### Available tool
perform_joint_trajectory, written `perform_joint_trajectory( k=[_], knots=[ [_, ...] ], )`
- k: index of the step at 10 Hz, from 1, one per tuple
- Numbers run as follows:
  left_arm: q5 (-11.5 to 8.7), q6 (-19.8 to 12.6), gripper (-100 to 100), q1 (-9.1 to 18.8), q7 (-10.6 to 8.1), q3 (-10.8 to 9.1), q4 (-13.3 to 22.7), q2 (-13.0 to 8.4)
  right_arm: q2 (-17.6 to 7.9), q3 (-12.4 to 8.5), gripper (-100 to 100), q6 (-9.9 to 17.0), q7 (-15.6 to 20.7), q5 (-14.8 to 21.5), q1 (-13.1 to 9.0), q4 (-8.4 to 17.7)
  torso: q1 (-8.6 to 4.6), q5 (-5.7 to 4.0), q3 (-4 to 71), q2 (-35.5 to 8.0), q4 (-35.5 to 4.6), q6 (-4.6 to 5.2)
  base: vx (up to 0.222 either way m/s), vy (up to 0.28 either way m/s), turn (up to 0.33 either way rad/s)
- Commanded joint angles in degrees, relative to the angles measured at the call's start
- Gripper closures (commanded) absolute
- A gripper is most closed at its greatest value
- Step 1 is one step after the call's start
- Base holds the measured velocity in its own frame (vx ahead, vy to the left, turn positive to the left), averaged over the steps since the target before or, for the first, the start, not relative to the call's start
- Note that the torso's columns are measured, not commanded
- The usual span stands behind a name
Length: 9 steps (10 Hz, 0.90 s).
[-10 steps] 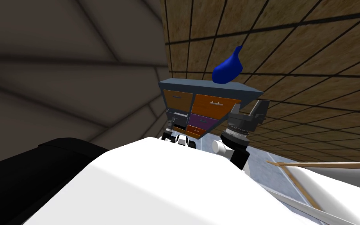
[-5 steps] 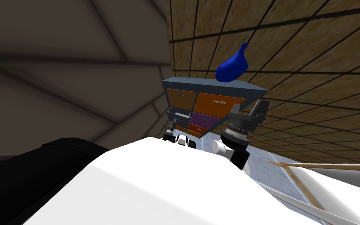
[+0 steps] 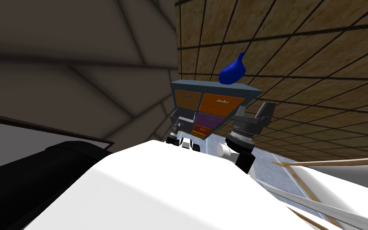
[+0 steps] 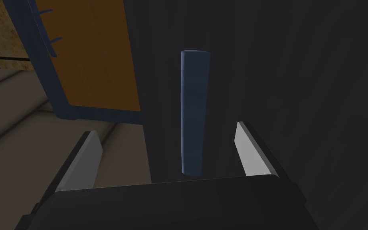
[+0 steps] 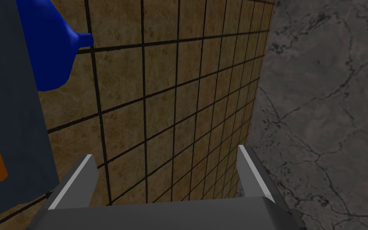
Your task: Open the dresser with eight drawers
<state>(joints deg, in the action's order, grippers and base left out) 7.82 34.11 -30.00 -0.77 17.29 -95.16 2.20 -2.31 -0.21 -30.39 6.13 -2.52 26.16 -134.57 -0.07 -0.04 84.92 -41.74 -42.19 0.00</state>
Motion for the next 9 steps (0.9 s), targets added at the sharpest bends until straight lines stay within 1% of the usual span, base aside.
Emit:
perform_joint_trajectory(
  k=[1,5,6,7,8,9],
  knots=[
    [0.42,-3.2,-100,-0.94,0.13,0.83,-4.4,0.21,0.0,0.0,0,0.0,0.0,0.0,0.0,0.0,-0.01,0.0,-0.19,-0.31,-0.06,0.0,0.02,0.0,-0.012],
    [1.11,-7.9,-100,-2.85,0.39,2.24,-10.65,0.48,0.0,0.0,0,0.0,0.0,0.0,-0.01,0.0,0.09,0.05,-0.43,-0.65,-0.13,0.0,-0.008,0.007,-0.012],
    [1.11,-7.9,-100,-2.85,0.39,2.24,-10.65,0.48,0.0,0.0,0,0.0,0.0,0.0,-0.01,0.0,0.08,0.0,-0.41,-0.68,-0.23,-0.03,-0.008,0.006,-0.008],
    [1.0,-7.71,-100,-2.65,0.28,1.97,-9.61,0.32,0.0,0.0,0,0.0,0.0,0.0,-0.01,0.0,0.07,-0.02,-0.41,-0.71,-0.29,-0.06,0.0,0.0,0.0],
    [1.01,-7.88,0,-2.68,0.27,1.99,-9.63,0.31,0.0,0.0,0,0.0,0.0,0.0,-0.01,0.0,0.07,0.0,-0.42,-0.68,-0.22,-0.04,0.0,0.0,0.0],
    [1.01,-7.91,0,-2.71,0.27,1.99,-9.57,0.3,0.0,0.0,0,0.0,0.0,0.0,-0.01,0.0,0.06,0.01,-0.4,-0.64,-0.18,-0.02,0.0,0.0,0.0]
  ],
)
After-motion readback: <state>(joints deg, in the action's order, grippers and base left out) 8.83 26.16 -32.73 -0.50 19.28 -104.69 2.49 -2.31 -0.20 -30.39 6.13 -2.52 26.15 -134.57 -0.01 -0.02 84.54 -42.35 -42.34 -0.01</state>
